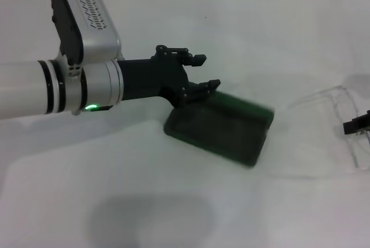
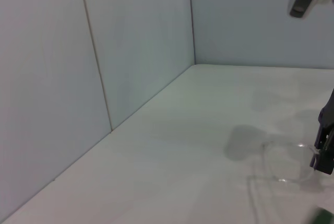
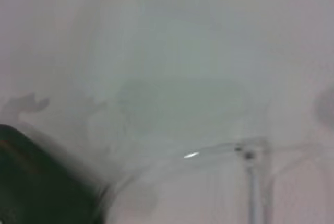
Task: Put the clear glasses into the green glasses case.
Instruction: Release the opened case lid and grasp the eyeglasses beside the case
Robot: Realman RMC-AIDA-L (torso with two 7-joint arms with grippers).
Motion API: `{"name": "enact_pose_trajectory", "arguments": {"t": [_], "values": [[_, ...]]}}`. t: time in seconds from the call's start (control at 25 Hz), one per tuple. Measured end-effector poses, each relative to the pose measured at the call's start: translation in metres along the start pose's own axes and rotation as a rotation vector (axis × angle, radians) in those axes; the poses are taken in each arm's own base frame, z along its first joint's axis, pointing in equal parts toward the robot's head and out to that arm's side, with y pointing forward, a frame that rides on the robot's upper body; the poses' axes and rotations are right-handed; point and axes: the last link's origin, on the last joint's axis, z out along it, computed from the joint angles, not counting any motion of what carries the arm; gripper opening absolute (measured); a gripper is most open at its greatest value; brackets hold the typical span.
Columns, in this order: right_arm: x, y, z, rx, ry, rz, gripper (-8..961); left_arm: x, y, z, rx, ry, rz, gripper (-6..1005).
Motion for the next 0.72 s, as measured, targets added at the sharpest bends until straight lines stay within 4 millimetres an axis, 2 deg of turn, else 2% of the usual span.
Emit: {"name": "enact_pose_trajectory", "arguments": {"t": [0.04, 0.36, 0.72], "values": [[0.0, 0.0002, 0.0001, 0.0, 0.002, -0.002, 214, 0.0002, 0.0001, 0.0002, 0.0, 0.0, 0.0, 545], [0.0015, 0.0004, -0.002, -0.006, 0.007, -0.023, 206, 0.0011, 0.0002, 0.0006, -0.002, 0.003, 0.001, 546], [0.0013, -0.0019, -0.0086, -0.004, 0.022, -0.045, 156, 0.002, -0.0003, 0.0002, 0.0, 0.009, -0.005, 546]]}}
